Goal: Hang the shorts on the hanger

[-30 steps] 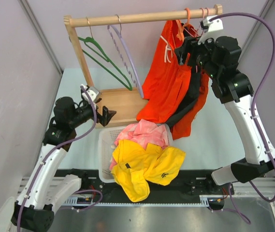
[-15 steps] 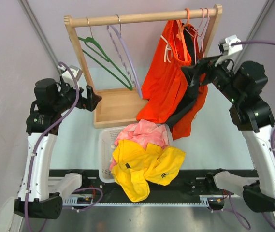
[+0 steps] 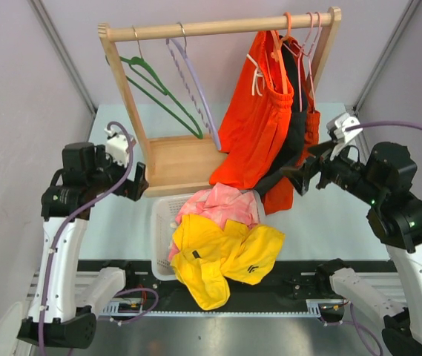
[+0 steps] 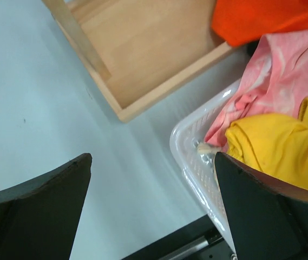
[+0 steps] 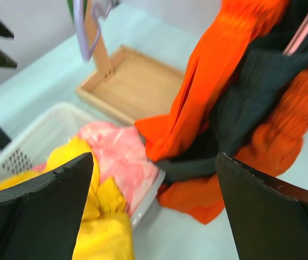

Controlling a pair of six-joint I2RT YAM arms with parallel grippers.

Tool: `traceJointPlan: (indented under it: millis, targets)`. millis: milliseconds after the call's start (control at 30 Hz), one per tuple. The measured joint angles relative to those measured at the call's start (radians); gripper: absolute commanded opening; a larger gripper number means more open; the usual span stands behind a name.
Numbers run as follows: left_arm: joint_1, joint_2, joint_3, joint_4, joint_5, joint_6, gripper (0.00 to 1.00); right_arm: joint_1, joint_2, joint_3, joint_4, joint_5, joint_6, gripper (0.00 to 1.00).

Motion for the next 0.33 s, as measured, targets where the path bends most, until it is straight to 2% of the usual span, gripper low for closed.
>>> traceJointPlan:
  millis: [167,333]
  targets:
    - [0.000,-0.056,-0.096,-0.035,-0.053,0.050,1.00,0.000,-0.060,-0.079,-0.104,-0.055,-0.076,1.00]
    - [0.000,-0.070,-0.129,-0.043,-0.080,0.071,1.00,0.000,-0.101,-0.152,-0.182,-0.089,-0.152,1.00]
